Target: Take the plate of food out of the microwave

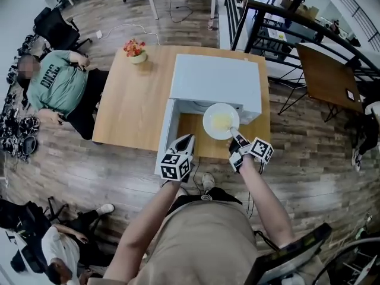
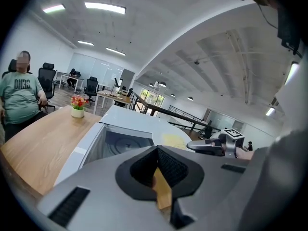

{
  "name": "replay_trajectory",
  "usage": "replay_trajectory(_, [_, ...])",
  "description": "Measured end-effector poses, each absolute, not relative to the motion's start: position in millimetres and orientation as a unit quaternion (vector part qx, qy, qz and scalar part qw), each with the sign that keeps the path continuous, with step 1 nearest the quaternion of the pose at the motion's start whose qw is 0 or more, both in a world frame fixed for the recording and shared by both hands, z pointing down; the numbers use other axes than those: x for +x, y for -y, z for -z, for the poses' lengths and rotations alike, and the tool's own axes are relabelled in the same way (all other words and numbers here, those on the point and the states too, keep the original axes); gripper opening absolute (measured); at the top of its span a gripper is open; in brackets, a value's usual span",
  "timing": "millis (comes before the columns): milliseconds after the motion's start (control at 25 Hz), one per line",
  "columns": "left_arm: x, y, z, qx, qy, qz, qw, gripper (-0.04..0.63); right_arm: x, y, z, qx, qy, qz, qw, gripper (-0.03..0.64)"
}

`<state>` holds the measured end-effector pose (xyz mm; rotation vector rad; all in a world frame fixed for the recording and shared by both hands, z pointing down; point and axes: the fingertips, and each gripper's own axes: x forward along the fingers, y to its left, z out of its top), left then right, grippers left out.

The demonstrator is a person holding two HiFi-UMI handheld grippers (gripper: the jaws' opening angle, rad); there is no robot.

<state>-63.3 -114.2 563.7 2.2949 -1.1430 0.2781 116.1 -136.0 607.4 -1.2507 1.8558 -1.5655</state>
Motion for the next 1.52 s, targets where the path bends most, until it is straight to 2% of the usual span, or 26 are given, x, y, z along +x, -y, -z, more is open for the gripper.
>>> replay_trajectory(920, [-65.6,117.9,-588.7,0.832,0.467,-0.122,0.274,0.005,95.2,120.8,-659.9,-0.394,-0.670,0.611,0.151,0.014])
replay_trajectory(1520, [-56.3,114.7,-614.8,0.828,0.456,-0.151,0.288,0.005,106.3,119.8,-770.2,-0.425,-0.628,0.644,0.099,0.014])
